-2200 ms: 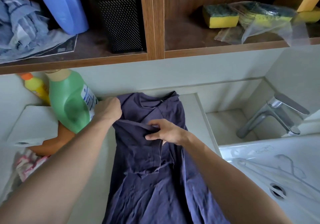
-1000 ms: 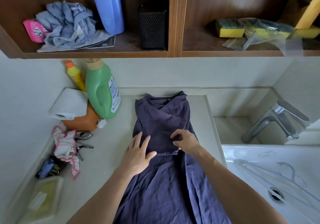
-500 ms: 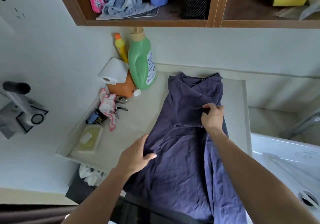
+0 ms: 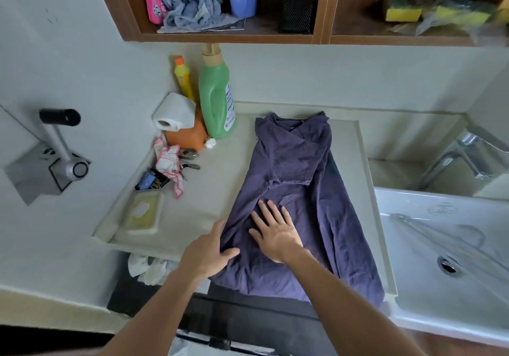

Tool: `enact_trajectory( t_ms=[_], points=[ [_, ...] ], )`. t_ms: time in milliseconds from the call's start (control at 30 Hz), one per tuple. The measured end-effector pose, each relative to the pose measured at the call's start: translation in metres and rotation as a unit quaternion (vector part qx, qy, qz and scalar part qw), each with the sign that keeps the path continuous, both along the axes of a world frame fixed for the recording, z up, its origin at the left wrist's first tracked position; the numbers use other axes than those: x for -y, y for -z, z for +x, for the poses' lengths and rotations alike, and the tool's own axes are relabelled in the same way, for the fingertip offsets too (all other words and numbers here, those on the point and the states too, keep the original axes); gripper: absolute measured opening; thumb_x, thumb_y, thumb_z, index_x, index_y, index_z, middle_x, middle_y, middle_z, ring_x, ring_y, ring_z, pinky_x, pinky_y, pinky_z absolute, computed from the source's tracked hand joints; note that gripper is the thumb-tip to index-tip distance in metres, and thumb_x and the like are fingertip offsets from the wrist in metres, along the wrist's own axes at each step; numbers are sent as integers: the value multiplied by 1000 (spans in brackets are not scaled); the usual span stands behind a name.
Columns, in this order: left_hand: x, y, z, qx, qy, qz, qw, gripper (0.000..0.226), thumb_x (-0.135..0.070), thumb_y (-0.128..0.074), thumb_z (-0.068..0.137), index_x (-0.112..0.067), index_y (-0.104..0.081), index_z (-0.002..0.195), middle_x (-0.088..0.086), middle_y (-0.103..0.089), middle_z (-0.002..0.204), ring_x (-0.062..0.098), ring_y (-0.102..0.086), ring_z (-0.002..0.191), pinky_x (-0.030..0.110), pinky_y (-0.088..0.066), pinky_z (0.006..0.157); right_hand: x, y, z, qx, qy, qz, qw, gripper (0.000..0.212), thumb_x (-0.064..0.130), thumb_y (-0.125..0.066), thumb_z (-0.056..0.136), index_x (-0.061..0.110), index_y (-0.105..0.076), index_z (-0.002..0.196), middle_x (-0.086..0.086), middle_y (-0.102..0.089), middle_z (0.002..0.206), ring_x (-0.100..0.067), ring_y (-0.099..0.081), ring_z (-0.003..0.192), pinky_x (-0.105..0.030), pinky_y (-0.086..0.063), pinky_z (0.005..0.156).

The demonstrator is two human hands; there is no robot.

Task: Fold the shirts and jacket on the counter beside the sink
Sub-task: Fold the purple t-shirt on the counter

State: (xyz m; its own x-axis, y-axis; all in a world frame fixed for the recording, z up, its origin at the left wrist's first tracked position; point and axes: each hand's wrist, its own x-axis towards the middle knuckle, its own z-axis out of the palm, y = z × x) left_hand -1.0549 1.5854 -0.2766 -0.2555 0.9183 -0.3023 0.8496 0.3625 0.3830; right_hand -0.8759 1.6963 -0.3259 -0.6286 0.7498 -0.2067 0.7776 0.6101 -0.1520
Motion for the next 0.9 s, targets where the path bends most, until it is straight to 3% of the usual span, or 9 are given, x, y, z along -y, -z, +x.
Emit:
enact_trajectory(
  t_ms=[133,300,467,533,633,700,800,900],
  points=[
    [25,-1,-7,11,11,-15,1000,74,-45,-67,88,-30,-25,148,3,-60,134,30,-61,115,37,-49,92,2,3,-9,25,34,19,999,59,54,-2,102,32,4,157,4,18,165,-20,20,151,-45,15,120],
    [47,-4,-11,-17,-15,70,997,50,-28,-62,92,-28,-39,137,-3,-62,125,24,-62,112,34,-50,91,-12,6,-20,39,50,30,998,59,54,-1,101,34,3,157,4,17,165,-20,18,151,-46,10,122],
    [61,-17,1,-81,-60,117,988,41,-18,-57,92,-28,-45,129,-4,-53,118,27,-64,97,37,-51,77,-19,-2,-35,50,79,5,996,58,49,-5,103,30,-3,158,1,15,166,-22,17,152,-50,7,122],
    [66,-23,6,-105,-59,122,985,40,-15,-57,91,-28,-45,127,-4,-50,117,28,-65,89,35,-47,68,-7,-7,-39,36,78,-13,996,58,47,-13,104,26,-6,158,-2,10,167,-25,12,152,-52,2,122],
    [72,-31,12,-122,-51,129,983,41,-12,-56,90,-27,-44,126,-2,-50,113,30,-65,86,36,-45,64,34,-6,-41,-52,8,-6,999,55,43,-31,103,21,-24,153,-3,-6,166,-23,2,153,-51,-3,121],
    [75,-34,16,-117,-46,132,983,42,-10,-55,90,-26,-44,127,0,-51,114,31,-65,90,38,-47,67,70,2,-36,-81,-10,21,996,53,41,-30,104,21,-25,153,-2,-7,166,-20,0,153,-47,-2,122],
    [80,-34,21,-118,-31,137,983,49,-6,-53,89,-26,-44,133,1,-51,117,32,-65,92,38,-47,68,107,11,-28,-71,39,41,996,57,45,-23,104,24,-18,157,-5,-4,167,-23,0,154,-47,2,123],
    [88,-31,27,-138,20,151,979,56,-5,-51,89,-27,-42,140,2,-50,121,32,-66,89,40,-49,67,115,10,-18,-109,13,28,994,55,34,-36,103,20,-28,155,-10,-12,165,-26,-6,153,-44,-2,124]
  ],
)
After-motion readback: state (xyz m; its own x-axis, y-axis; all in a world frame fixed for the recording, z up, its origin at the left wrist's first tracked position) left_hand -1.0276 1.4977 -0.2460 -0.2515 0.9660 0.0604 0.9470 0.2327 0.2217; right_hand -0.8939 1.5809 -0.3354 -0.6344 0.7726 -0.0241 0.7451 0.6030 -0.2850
